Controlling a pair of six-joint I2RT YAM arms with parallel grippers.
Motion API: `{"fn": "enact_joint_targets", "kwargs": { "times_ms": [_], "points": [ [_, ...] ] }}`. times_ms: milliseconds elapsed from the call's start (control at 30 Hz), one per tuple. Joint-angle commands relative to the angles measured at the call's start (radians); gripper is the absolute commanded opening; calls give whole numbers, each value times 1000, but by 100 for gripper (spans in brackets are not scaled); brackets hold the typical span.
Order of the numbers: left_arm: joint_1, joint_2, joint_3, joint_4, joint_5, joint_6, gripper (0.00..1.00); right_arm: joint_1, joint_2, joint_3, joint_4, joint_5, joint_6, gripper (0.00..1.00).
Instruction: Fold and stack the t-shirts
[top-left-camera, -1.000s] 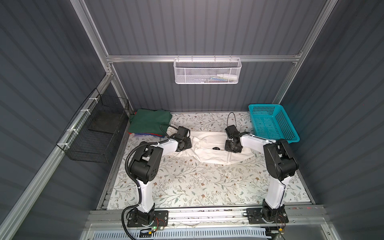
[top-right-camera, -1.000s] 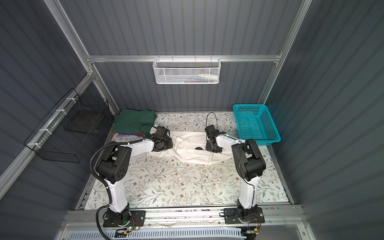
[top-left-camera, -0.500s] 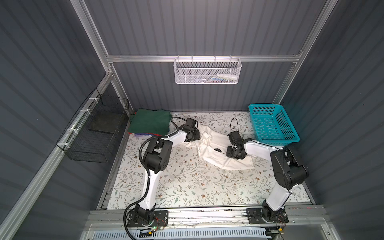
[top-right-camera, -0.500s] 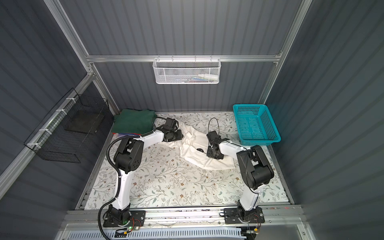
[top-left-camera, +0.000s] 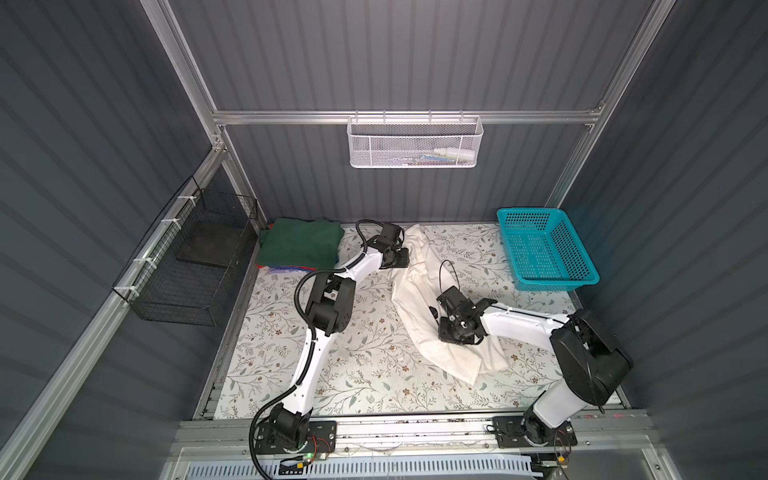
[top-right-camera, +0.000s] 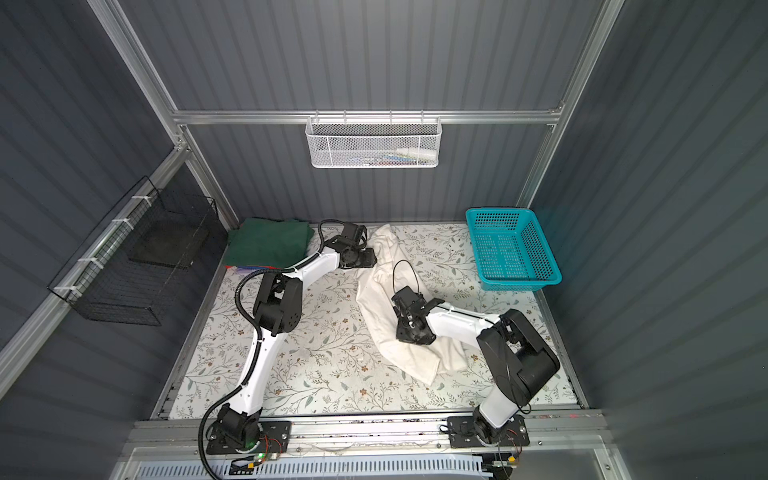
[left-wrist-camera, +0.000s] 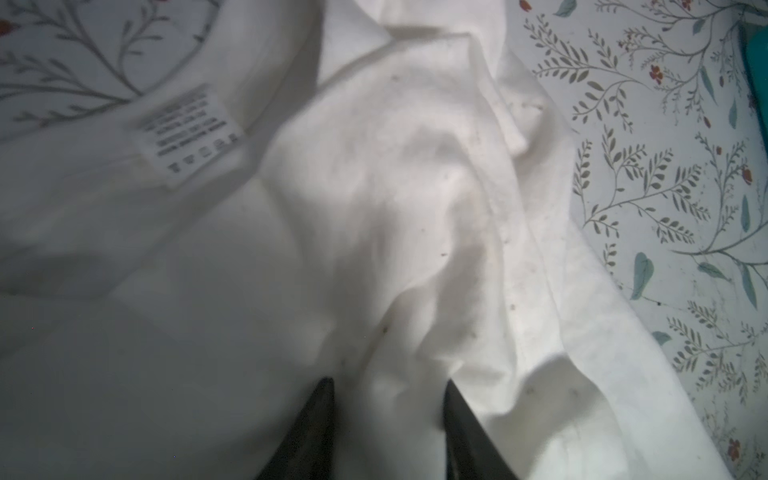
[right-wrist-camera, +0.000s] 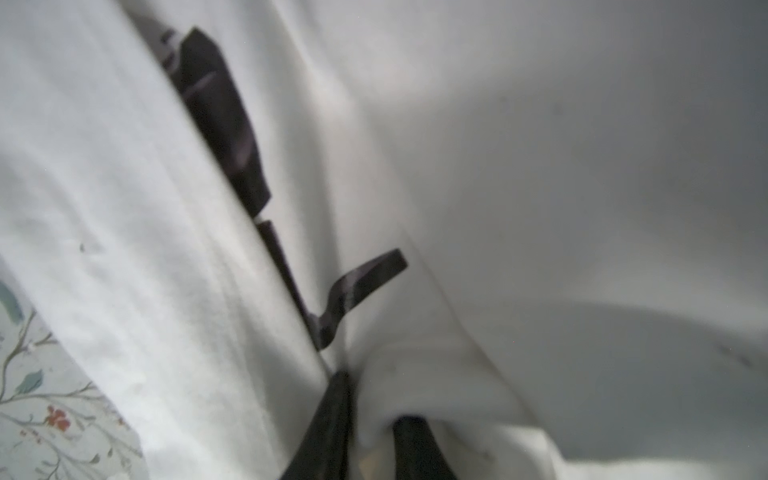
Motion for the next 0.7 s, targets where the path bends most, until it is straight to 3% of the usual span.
{"fn": "enact_joint_targets", "kwargs": {
  "times_ms": [0, 300, 500, 667],
  "points": [
    [-7, 79, 35, -60, 106, 55, 43, 43, 45, 0, -64, -79, 43, 21],
    [2, 165, 177, -42, 211, 51, 47, 119, 203, 206, -55, -162, -6, 20],
    [59, 218, 283, 20, 290, -12, 49, 142, 267, 316, -92, -184, -43, 20],
    [105, 230, 298, 93, 372, -47, 55, 144, 242, 335, -92, -232, -73, 30]
  ]
}}
